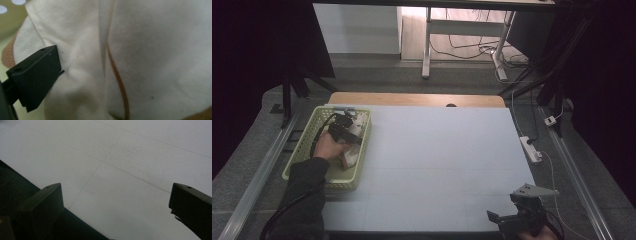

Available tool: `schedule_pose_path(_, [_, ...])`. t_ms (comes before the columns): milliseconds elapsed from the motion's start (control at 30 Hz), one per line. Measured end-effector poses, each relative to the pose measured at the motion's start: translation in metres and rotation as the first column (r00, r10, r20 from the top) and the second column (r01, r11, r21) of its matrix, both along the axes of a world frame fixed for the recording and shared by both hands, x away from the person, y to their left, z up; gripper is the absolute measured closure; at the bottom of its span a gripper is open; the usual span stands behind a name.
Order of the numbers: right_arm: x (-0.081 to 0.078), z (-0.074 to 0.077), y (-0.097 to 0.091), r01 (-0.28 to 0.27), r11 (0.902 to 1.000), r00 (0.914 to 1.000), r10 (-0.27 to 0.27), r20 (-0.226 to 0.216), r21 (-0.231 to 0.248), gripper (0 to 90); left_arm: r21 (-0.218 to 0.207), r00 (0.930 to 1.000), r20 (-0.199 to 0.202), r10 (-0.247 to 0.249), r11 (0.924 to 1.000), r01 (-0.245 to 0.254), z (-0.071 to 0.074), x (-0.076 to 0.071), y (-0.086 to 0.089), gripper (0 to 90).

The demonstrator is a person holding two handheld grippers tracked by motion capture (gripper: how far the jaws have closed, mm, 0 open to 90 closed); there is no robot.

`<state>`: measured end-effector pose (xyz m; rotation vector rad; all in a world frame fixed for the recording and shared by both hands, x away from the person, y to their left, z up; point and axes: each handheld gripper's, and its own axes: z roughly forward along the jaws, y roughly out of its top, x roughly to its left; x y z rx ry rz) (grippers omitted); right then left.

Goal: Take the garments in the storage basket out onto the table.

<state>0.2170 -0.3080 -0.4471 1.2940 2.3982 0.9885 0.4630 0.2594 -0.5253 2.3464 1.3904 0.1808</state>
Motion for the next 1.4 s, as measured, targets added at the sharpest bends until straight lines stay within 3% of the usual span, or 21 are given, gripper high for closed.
schedule_pose_path(100, [0.000, 0.000, 0.000, 0.000, 1.0000, 1.0000, 0.000, 0.001, -0.001, 0.0, 0.053, 0.9997, 0.016, -0.018, 0.9985, 0.017, -0.002, -0.001, -0.004, 0.4])
schedule_pose_path(333, [0.000, 0.000, 0.000, 0.000, 1.0000, 1.0000, 0.000, 0.001, -0.003, 0.0, 0.045, 0.9995, 0.026, -0.016, 0.9989, 0.015, -0.001, -0.003, -0.003, 3.6])
schedule_pose_path(400, [0.000, 0.000, 0.000, 0.000, 1.0000, 1.0000, 0.000, 0.001, -0.003, 0.0, 0.023, 0.9991, 0.033, -0.025, 0.9994, 0.024, 0.001, -0.005, -0.001, 11.5])
schedule_pose_path(467, [0.000, 0.000, 0.000, 0.000, 1.0000, 1.0000, 0.000, 0.000, -0.003, 0.0, -0.007, 0.9991, 0.033, -0.025, 0.9996, 0.026, 0.002, -0.005, 0.002, 27.9])
schedule_pose_path(500, [0.000, 0.000, 0.000, 0.000, 1.0000, 1.0000, 0.000, 0.000, -0.003, 0.0, -0.010, 0.9991, 0.034, -0.024, 0.9997, 0.024, 0.003, -0.006, 0.002, 27.9])
schedule_pose_path(567, [0.000, 0.000, 0.000, 0.000, 1.0000, 1.0000, 0.000, 0.000, -0.004, 0.0, -0.018, 0.9991, 0.038, -0.020, 0.9996, 0.021, 0.004, -0.006, 0.004, 38.5])
schedule_pose_path(600, [0.000, 0.000, 0.000, 0.000, 1.0000, 1.0000, 0.000, 0.000, -0.004, 0.0, -0.020, 0.9991, 0.039, -0.017, 0.9996, 0.017, 0.004, -0.007, 0.004, 38.5])
schedule_pose_path(733, [0.000, 0.000, 0.000, 0.001, 1.0000, 1.0000, -0.001, 0.000, -0.004, 0.0, -0.036, 0.9992, 0.037, -0.013, 0.9992, 0.015, 0.005, -0.008, 0.006, 52.6])
schedule_pose_path(933, [0.000, 0.000, 0.000, -0.001, 1.0000, 1.0000, 0.001, 0.001, -0.005, 0.0, -0.059, 0.9996, -0.012, 0.026, 0.9979, -0.027, 0.008, -0.007, 0.005, 74.8])
schedule_pose_path(1100, [0.000, 0.000, 0.000, 0.000, 1.0000, 1.0000, 0.000, 0.001, -0.005, 0.0, -0.058, 0.9982, -0.034, 0.049, 0.9970, -0.051, 0.009, -0.006, 0.004, 76.5])
schedule_pose_path(1300, [0.000, 0.000, 0.000, 0.002, 1.0000, 1.0000, -0.002, -0.003, -0.004, 0.0, -0.044, 0.9981, -0.035, 0.052, 0.9976, -0.053, 0.012, -0.005, 0.003, 76.6])
schedule_pose_path(1400, [0.000, 0.000, 0.000, 0.002, 1.0000, 1.0000, -0.002, -0.004, -0.004, 0.0, -0.057, 0.9971, -0.029, 0.071, 0.9958, -0.073, 0.016, -0.006, 0.005, 76.6])
